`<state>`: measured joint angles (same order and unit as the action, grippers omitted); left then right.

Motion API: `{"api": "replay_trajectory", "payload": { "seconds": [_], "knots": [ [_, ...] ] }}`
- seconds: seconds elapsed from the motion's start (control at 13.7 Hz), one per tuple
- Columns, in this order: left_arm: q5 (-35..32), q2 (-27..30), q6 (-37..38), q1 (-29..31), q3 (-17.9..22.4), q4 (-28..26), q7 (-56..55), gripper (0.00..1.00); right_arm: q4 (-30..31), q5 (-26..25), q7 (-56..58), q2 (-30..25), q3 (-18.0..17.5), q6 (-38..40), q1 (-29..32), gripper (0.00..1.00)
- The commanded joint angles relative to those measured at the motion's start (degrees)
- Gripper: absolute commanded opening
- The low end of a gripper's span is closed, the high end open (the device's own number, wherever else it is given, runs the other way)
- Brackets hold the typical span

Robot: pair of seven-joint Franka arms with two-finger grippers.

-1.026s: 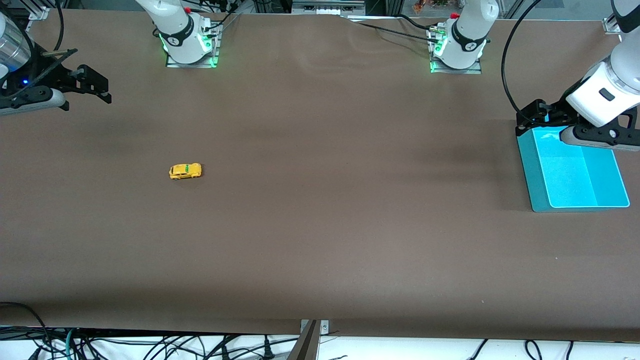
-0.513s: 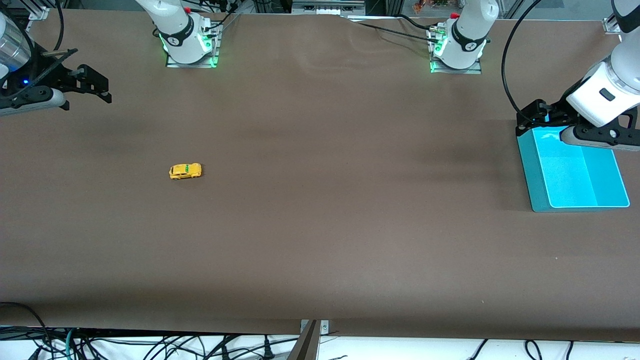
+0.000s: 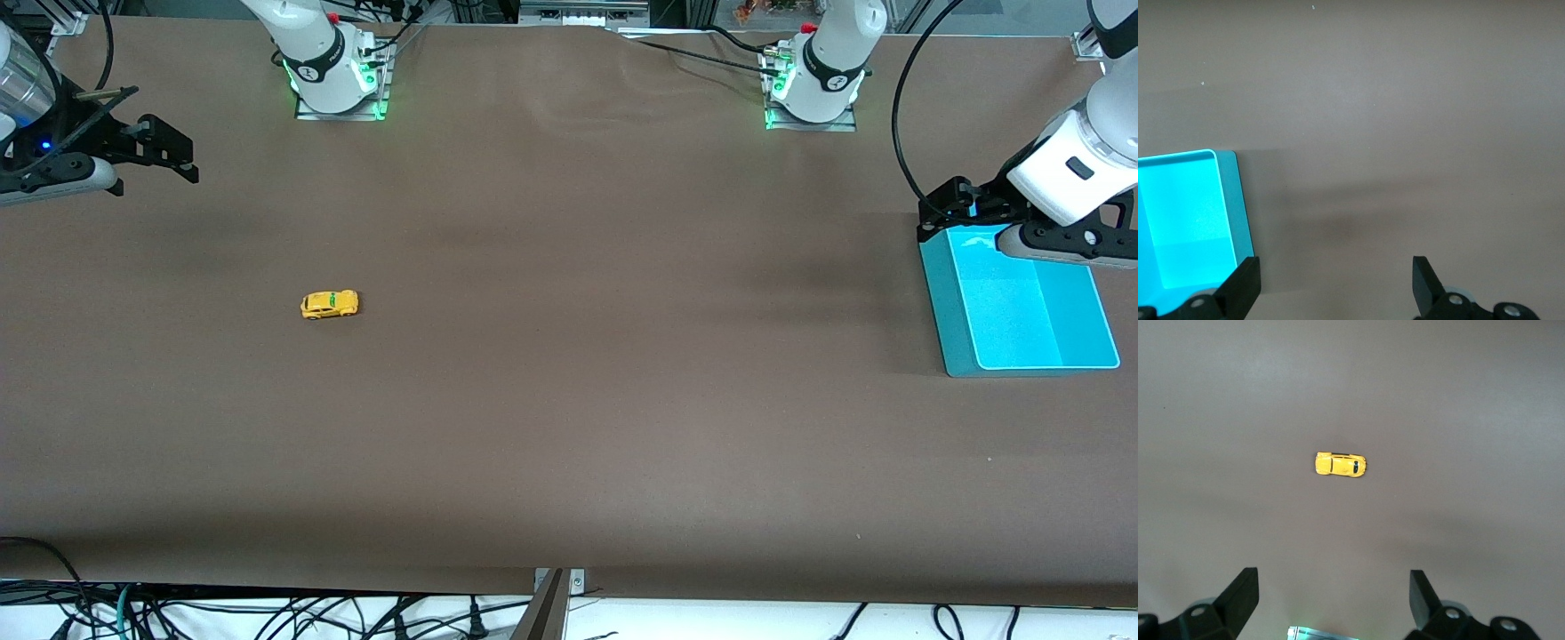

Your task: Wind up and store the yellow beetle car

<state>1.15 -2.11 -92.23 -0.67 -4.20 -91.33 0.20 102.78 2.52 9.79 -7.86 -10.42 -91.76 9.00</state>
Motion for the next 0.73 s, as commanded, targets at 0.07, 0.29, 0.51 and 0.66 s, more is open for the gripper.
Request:
{"api": "replay_trajectory", "payload": {
  "seconds": [0.07, 0.29, 0.51, 0.66],
  "knots": [
    [-1.24, 0.44, 0.91, -0.04, -0.01, 0.45, -0.11, 1.0, -0.3, 0.29, -0.03, -0.48, 0.05, 1.23, 0.14, 1.0],
    [-1.24, 0.44, 0.91, -0.04, -0.01, 0.45, -0.11, 1.0, -0.3, 0.2, -0.03, -0.4, -0.04, 1.23, 0.14, 1.0],
    [-1.24, 0.44, 0.91, -0.04, -0.01, 0.45, -0.11, 1.0, -0.12, 0.11, -0.03, -0.4, -0.04, 1.14, 0.14, 1.0],
    [-1.24, 0.44, 0.91, -0.04, -0.01, 0.45, -0.11, 1.0, 0.84, -0.06, 0.14, -0.4, -0.21, 0.97, 0.14, 1.0]
  ]
}}
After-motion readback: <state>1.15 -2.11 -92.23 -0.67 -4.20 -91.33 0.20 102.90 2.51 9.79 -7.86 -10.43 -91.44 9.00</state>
